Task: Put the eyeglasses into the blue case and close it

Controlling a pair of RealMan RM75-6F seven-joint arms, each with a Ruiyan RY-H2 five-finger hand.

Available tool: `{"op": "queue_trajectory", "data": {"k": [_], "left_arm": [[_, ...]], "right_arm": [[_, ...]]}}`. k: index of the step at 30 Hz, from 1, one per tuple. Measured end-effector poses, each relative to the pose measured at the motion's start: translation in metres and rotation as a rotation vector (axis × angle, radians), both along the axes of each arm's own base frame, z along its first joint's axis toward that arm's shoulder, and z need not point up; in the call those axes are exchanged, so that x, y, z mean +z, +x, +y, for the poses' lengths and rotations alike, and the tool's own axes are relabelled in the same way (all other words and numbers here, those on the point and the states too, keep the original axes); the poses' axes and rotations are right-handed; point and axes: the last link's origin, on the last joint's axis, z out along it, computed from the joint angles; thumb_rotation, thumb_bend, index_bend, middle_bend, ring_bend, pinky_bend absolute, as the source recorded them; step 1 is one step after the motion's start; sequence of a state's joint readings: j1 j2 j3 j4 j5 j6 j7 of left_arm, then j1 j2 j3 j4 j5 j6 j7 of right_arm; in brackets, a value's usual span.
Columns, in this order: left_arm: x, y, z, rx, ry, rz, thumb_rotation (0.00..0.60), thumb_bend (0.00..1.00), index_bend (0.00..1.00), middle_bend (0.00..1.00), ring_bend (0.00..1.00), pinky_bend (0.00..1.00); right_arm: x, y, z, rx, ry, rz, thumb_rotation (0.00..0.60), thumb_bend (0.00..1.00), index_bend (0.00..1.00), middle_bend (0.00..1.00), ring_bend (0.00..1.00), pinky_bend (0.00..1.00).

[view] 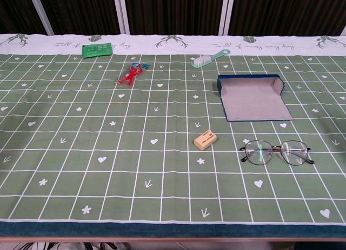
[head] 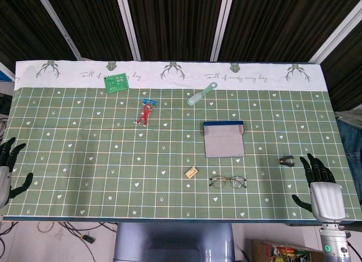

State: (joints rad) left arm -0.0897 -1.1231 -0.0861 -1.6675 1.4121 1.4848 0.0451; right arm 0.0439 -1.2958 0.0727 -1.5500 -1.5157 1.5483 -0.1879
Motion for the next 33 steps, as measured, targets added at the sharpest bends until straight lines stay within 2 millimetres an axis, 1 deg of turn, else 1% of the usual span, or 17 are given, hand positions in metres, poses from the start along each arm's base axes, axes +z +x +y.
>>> {"op": "queue_trajectory", "data": {"k": [7, 10, 14, 19, 23, 26, 28, 33], "left_arm": [[0.000, 0.001, -0.001, 0.000, 0.004, -0.007, 0.600, 0.35, 0.11, 0.00, 0.00, 0.00], [0.000, 0.001, -0.001, 0.000, 0.002, -0.008, 0.600, 0.35, 0.11, 0.00, 0.00, 0.00], [-0.001, 0.001, -0.001, -0.004, 0.000, -0.009, 0.600, 0.35, 0.11, 0.00, 0.00, 0.00], [0.000, 0.001, -0.001, 0.000, 0.003, -0.018, 0.600, 0.35, 0.11, 0.00, 0.00, 0.00], [0.000, 0.001, -0.001, 0.001, -0.001, -0.018, 0.600, 0.35, 0.11, 0.00, 0.00, 0.00], [0.000, 0.001, -0.001, 0.003, -0.001, -0.021, 0.600, 0.35, 0.11, 0.00, 0.00, 0.00], [0.000, 0.000, -0.001, 0.004, -0.001, -0.022, 0.600, 0.35, 0.11, 0.00, 0.00, 0.00], [0.000, 0.000, -0.001, 0.006, -0.004, -0.022, 0.600, 0.35, 0.11, 0.00, 0.00, 0.00]], "right_arm": [[0.000, 0.000, 0.000, -0.006, 0.045, -0.019, 0.600, 0.13, 0.09, 0.02, 0.09, 0.20], [0.000, 0.002, -0.004, -0.001, 0.091, -0.027, 0.600, 0.13, 0.11, 0.02, 0.09, 0.20], [-0.002, 0.011, -0.015, 0.012, 0.177, -0.054, 0.600, 0.13, 0.14, 0.02, 0.08, 0.20], [-0.008, 0.023, -0.036, 0.002, 0.301, -0.091, 0.600, 0.13, 0.18, 0.02, 0.08, 0.20], [-0.015, 0.035, -0.052, -0.010, 0.351, -0.086, 0.600, 0.14, 0.22, 0.02, 0.08, 0.20], [-0.023, 0.045, -0.059, -0.011, 0.376, -0.085, 0.600, 0.17, 0.26, 0.02, 0.08, 0.20], [-0.029, 0.051, -0.062, -0.008, 0.391, -0.085, 0.600, 0.19, 0.29, 0.02, 0.08, 0.20], [-0.051, 0.066, -0.066, 0.001, 0.432, -0.087, 0.600, 0.20, 0.32, 0.02, 0.08, 0.20]]}}
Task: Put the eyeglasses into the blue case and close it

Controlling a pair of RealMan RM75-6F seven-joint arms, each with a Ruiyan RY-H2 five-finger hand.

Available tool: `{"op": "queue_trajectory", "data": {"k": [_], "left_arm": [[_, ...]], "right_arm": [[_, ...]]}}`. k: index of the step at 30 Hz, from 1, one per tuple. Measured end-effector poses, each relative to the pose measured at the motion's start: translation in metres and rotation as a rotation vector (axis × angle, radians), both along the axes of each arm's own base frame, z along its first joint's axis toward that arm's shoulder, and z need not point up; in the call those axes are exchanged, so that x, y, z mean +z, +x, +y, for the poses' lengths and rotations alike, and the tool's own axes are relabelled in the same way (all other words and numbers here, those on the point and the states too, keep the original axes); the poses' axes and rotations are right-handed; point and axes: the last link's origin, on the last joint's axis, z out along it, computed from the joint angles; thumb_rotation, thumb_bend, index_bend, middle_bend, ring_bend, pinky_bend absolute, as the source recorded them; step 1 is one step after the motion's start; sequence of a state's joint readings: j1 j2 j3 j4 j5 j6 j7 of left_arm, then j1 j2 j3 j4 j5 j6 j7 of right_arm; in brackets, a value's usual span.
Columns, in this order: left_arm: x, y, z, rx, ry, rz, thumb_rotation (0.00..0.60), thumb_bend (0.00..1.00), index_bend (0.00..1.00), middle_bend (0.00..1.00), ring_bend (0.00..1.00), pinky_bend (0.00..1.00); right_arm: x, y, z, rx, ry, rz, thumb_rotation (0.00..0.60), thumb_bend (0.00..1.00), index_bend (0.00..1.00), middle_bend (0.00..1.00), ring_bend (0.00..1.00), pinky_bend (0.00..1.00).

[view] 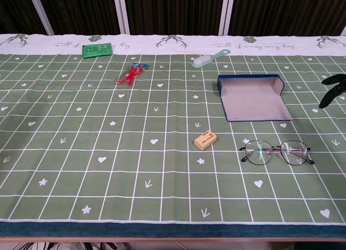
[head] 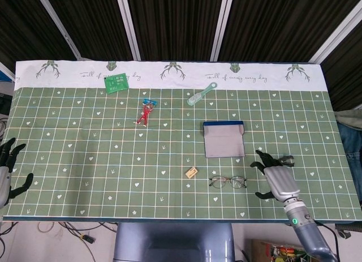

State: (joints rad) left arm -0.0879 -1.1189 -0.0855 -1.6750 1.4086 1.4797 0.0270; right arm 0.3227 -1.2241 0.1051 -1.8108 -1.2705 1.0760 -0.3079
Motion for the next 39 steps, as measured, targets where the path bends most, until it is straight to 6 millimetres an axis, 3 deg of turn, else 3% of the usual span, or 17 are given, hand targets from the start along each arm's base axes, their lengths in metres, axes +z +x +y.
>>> {"op": "queue_trajectory", "data": {"k": [8, 17, 39], "left_arm": [[0.000, -0.001, 0.001, 0.003, -0.002, -0.002, 0.600, 0.35, 0.11, 0.00, 0.00, 0.00], [0.000, -0.001, 0.001, 0.004, -0.004, -0.002, 0.600, 0.35, 0.11, 0.00, 0.00, 0.00], [0.000, -0.001, 0.001, 0.009, -0.004, -0.002, 0.600, 0.35, 0.11, 0.00, 0.00, 0.00]], "right_arm": [[-0.035, 0.019, -0.005, 0.002, 0.050, -0.018, 0.600, 0.29, 0.39, 0.02, 0.08, 0.20], [-0.059, 0.027, -0.019, -0.009, 0.029, -0.011, 0.600, 0.36, 0.43, 0.02, 0.08, 0.20], [-0.079, 0.031, -0.027, -0.015, 0.026, -0.009, 0.600, 0.39, 0.51, 0.03, 0.08, 0.20]]}}
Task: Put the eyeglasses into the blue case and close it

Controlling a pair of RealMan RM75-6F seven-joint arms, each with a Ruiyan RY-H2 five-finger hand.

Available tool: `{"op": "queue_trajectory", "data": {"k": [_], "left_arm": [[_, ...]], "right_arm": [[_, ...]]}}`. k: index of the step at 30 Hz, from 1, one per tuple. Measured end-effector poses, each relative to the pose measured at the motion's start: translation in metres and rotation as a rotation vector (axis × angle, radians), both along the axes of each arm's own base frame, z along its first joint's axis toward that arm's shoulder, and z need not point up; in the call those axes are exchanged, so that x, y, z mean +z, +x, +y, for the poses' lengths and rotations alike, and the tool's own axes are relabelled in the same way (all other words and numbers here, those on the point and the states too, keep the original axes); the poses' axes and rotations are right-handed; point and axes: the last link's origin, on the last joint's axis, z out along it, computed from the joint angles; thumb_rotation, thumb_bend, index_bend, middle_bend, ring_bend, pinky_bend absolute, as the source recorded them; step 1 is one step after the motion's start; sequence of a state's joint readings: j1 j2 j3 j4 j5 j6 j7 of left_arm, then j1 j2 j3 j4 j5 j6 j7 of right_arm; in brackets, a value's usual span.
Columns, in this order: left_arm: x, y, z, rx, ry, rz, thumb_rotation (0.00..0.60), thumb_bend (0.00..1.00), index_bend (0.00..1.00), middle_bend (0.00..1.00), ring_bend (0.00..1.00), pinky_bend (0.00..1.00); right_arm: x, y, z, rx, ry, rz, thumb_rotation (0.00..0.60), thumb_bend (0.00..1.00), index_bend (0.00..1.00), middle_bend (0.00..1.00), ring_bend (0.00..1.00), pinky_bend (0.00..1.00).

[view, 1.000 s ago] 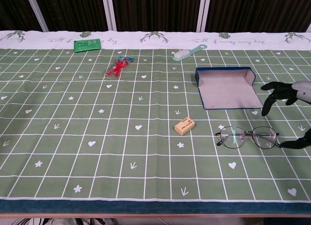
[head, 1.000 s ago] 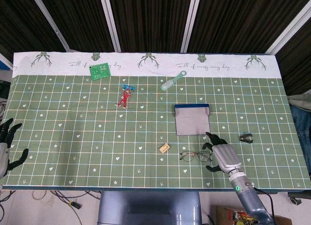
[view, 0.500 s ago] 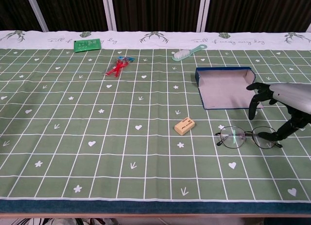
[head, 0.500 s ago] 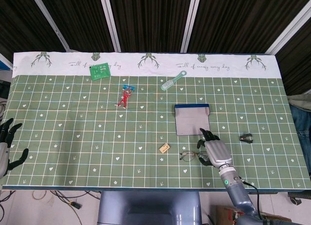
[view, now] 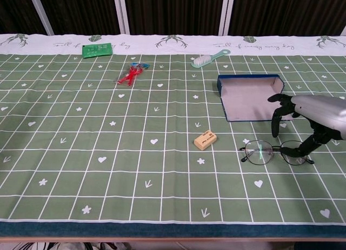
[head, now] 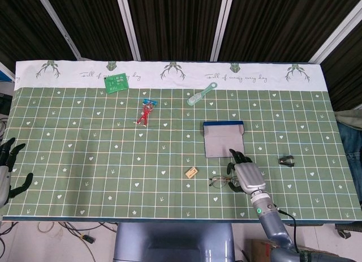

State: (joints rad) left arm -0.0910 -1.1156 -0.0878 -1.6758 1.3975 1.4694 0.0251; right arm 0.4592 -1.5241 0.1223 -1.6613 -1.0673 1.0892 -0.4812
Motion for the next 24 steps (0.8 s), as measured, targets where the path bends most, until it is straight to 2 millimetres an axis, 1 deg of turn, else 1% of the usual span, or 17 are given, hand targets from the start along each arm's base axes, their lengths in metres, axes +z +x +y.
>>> {"op": "queue_trajectory", "data": {"k": [5, 24], "left_arm": [[0.0002, -0.0002, 0.0002, 0.001, 0.001, 0.000, 0.600, 0.35, 0.11, 0.00, 0.00, 0.00], [0.0002, -0.0003, 0.0002, 0.002, 0.000, 0.003, 0.600, 0.35, 0.11, 0.00, 0.00, 0.00]], "right_arm": [[-0.0030, -0.0010, -0.0011, -0.005, 0.005, 0.000, 0.600, 0.41, 0.52, 0.03, 0.08, 0.20], [-0.0083, -0.0010, -0.0017, -0.004, 0.018, -0.001, 0.600, 0.42, 0.57, 0.03, 0.08, 0.20]]}}
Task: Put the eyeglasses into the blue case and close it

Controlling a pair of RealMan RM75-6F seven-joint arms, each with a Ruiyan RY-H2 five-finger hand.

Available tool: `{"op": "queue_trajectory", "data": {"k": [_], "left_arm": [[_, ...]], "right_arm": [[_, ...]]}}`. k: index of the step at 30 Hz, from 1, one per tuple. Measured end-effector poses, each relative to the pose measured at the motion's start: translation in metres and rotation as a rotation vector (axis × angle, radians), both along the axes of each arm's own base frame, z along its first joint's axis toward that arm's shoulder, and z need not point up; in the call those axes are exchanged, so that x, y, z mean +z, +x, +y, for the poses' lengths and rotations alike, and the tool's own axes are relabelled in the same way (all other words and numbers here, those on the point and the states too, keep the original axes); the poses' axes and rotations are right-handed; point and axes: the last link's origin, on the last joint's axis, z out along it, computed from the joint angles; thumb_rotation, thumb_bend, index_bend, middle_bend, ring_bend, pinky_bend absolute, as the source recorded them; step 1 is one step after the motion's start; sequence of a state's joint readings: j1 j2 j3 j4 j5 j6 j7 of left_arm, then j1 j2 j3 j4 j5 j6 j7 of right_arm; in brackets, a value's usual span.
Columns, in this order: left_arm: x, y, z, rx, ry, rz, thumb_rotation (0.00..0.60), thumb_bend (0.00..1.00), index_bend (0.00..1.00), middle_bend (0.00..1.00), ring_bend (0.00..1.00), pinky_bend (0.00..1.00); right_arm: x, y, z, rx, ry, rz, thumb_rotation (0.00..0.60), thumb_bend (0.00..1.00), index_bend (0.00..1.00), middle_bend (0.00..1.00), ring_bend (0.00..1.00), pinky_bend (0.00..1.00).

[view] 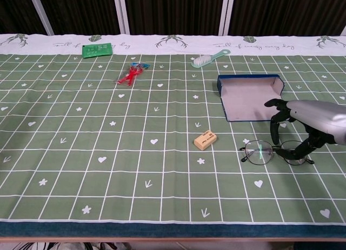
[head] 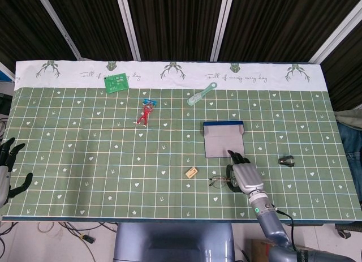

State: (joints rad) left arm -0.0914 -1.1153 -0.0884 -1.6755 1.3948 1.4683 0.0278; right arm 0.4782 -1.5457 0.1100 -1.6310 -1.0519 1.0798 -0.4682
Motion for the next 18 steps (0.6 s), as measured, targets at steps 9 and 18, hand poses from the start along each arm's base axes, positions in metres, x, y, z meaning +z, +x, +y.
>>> {"op": "queue_trajectory", "data": {"k": [9, 18], "left_arm": [[-0.0001, -0.0003, 0.0001, 0.002, -0.001, 0.002, 0.600, 0.35, 0.11, 0.00, 0.00, 0.00], [-0.0002, -0.0004, 0.0001, 0.003, -0.002, 0.004, 0.600, 0.35, 0.11, 0.00, 0.00, 0.00]], "right_arm": [[-0.0016, -0.0004, -0.0006, -0.002, 0.003, 0.004, 0.600, 0.46, 0.57, 0.03, 0.08, 0.20], [-0.0023, -0.0015, -0.0010, -0.010, 0.009, 0.007, 0.600, 0.47, 0.58, 0.03, 0.08, 0.20]]}}
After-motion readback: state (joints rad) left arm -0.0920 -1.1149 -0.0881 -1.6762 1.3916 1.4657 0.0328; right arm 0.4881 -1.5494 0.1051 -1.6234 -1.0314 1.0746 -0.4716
